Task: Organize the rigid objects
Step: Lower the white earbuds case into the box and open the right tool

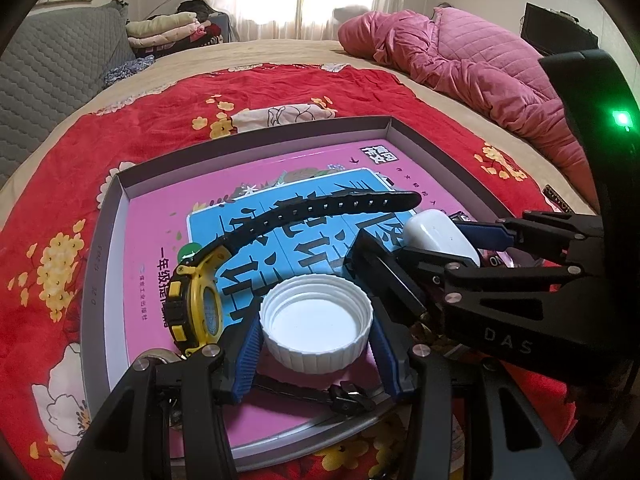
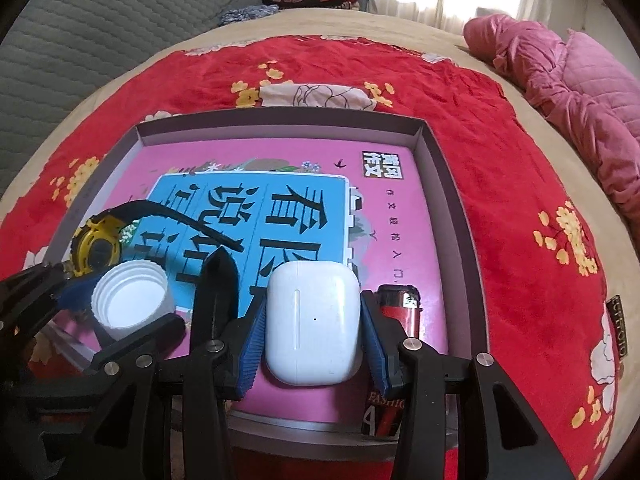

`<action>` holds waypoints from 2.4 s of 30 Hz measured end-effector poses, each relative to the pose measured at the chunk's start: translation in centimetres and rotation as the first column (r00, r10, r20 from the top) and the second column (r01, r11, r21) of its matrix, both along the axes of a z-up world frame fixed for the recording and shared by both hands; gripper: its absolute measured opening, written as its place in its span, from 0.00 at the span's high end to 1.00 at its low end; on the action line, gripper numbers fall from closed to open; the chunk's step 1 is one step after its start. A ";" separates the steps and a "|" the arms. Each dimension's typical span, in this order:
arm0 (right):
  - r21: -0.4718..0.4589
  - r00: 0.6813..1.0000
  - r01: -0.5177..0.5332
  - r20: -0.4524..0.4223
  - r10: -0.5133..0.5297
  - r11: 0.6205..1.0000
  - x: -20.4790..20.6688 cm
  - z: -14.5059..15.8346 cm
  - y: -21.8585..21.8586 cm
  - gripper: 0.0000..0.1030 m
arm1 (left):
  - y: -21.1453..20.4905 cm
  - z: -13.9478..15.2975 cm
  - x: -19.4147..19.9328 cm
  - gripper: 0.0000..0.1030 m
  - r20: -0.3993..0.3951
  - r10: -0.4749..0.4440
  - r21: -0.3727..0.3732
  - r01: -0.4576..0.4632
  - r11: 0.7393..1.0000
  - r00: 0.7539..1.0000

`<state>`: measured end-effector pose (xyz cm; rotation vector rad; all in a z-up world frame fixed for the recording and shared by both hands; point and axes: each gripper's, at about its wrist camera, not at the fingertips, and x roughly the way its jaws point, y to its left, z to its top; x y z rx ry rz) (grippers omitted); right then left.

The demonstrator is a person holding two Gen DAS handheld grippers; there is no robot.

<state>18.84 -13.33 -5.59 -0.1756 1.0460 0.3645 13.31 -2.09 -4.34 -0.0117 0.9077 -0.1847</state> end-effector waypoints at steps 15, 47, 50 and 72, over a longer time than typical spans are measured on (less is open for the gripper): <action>0.014 0.999 -0.011 0.048 0.010 1.000 -0.9 1.4 -0.1 0.55 | -0.1 -0.2 0.1 0.52 0.004 0.002 0.019 -0.002 1.000 1.000; 0.073 0.990 0.120 0.066 -0.125 0.990 -4.4 4.2 -3.5 0.50 | 0.9 0.0 0.1 0.52 0.009 0.039 -0.003 -0.039 0.999 0.999; 0.069 0.990 0.118 0.069 -0.122 0.991 -4.5 4.3 -3.5 0.50 | 0.9 -0.1 0.0 0.52 0.010 0.039 0.010 -0.039 0.999 0.999; 0.029 0.994 0.087 0.070 -0.089 0.996 -4.7 4.0 -2.8 0.50 | 0.7 0.3 -0.2 0.52 0.022 0.031 0.004 -0.031 1.000 0.999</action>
